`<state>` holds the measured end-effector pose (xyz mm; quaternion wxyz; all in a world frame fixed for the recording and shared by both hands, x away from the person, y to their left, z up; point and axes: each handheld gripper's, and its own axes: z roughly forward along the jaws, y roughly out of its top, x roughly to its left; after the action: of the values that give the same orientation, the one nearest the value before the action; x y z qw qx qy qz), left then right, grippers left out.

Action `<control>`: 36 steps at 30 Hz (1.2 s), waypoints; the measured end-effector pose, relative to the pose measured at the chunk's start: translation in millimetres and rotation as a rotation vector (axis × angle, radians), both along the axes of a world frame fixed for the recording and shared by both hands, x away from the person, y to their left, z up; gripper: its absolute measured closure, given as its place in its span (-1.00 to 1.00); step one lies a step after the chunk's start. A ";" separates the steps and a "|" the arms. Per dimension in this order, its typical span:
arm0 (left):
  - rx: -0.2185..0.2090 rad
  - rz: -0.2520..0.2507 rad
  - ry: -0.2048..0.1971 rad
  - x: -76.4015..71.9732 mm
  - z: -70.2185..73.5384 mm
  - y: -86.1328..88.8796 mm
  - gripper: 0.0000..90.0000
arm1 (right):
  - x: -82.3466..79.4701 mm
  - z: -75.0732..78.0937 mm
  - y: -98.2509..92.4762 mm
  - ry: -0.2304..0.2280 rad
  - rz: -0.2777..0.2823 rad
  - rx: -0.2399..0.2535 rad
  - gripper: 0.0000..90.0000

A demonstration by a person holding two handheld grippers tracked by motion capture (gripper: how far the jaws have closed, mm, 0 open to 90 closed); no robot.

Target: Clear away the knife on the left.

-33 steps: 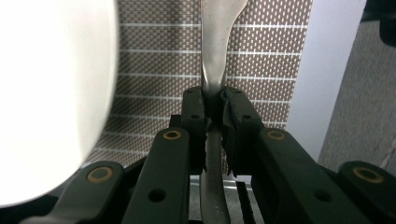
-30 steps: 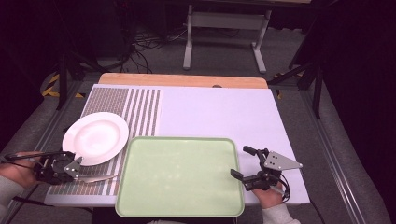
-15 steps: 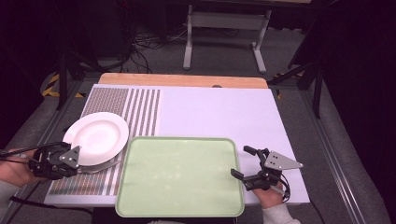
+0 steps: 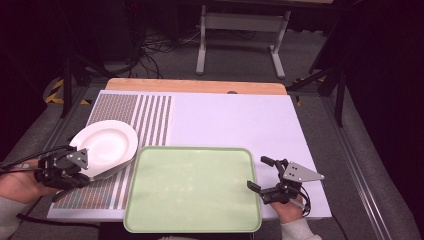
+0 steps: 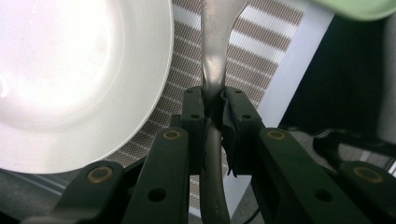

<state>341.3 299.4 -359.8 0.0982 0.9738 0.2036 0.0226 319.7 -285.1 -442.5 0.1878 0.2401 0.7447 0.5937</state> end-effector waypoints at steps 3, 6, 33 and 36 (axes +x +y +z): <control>-0.025 0.019 0.000 -0.7 2.7 -4.1 0.78 | -0.1 0.1 -0.1 0.000 -0.001 0.000 -0.92; -0.056 0.034 0.017 -2.0 6.5 -12.6 0.78 | 0.0 0.1 -0.2 0.000 -0.001 0.001 -0.92; -0.269 0.134 0.077 -1.1 -1.0 -74.7 0.78 | -0.4 -0.2 -1.6 0.001 -0.002 0.002 -0.92; -0.300 0.135 0.082 -0.6 -3.8 -79.7 0.78 | 0.0 -0.7 -1.1 0.004 -0.001 0.001 -0.92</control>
<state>340.7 219.7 -363.6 0.2325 0.9324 0.2735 -0.0414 319.7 -286.2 -443.2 0.1865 0.2415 0.7446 0.5937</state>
